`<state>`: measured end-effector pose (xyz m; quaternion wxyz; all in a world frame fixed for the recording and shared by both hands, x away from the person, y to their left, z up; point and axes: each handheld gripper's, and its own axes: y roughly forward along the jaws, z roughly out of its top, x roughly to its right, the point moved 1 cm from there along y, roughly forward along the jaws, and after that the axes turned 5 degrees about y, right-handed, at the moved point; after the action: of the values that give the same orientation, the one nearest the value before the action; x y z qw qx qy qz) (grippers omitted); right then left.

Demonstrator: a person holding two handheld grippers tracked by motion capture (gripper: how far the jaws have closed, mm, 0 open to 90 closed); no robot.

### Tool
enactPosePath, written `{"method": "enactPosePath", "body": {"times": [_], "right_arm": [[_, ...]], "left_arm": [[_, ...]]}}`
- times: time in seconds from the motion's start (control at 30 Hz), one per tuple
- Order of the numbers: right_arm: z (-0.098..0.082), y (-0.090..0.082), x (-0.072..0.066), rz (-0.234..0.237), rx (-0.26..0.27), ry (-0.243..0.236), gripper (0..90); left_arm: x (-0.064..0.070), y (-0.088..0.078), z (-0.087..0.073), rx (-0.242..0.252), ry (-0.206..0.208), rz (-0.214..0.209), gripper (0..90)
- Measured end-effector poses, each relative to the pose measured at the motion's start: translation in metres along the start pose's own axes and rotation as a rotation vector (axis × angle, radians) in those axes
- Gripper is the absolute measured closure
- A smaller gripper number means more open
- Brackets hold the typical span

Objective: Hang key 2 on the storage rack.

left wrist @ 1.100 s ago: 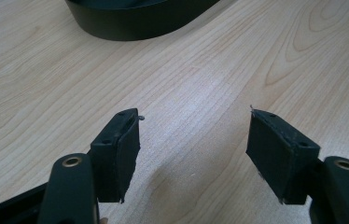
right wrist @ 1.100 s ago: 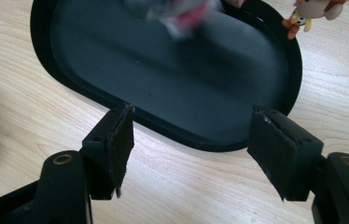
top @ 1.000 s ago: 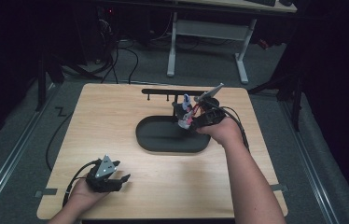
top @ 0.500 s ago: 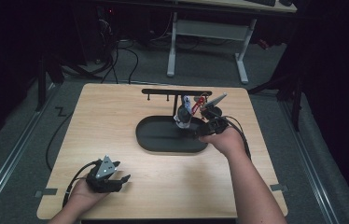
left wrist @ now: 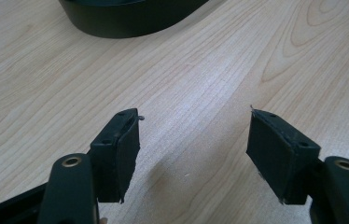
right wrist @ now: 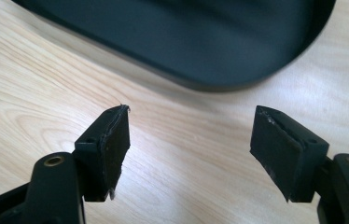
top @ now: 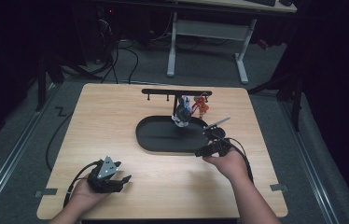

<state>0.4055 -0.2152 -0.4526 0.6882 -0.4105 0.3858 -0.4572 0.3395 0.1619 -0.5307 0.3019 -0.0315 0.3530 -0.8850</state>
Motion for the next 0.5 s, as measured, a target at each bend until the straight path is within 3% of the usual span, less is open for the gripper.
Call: {"method": "enactPosePath", "body": {"times": [0.27,0.4,0.5], "right_arm": [[-0.043,0.014,0.008,-0.002,0.133,0.006,29.9],[-0.062,0.021,0.008,-0.068,0.211,-0.03,29.9],[-0.077,0.024,0.008,-0.058,0.276,-0.023,29.8]], "left_arm": [[0.001,0.002,0.001,-0.003,0.006,-0.004,34.7],[0.002,0.003,0.002,-0.005,0.008,-0.006,34.7],[0.002,0.004,0.003,-0.002,0.009,-0.007,34.7]]}}
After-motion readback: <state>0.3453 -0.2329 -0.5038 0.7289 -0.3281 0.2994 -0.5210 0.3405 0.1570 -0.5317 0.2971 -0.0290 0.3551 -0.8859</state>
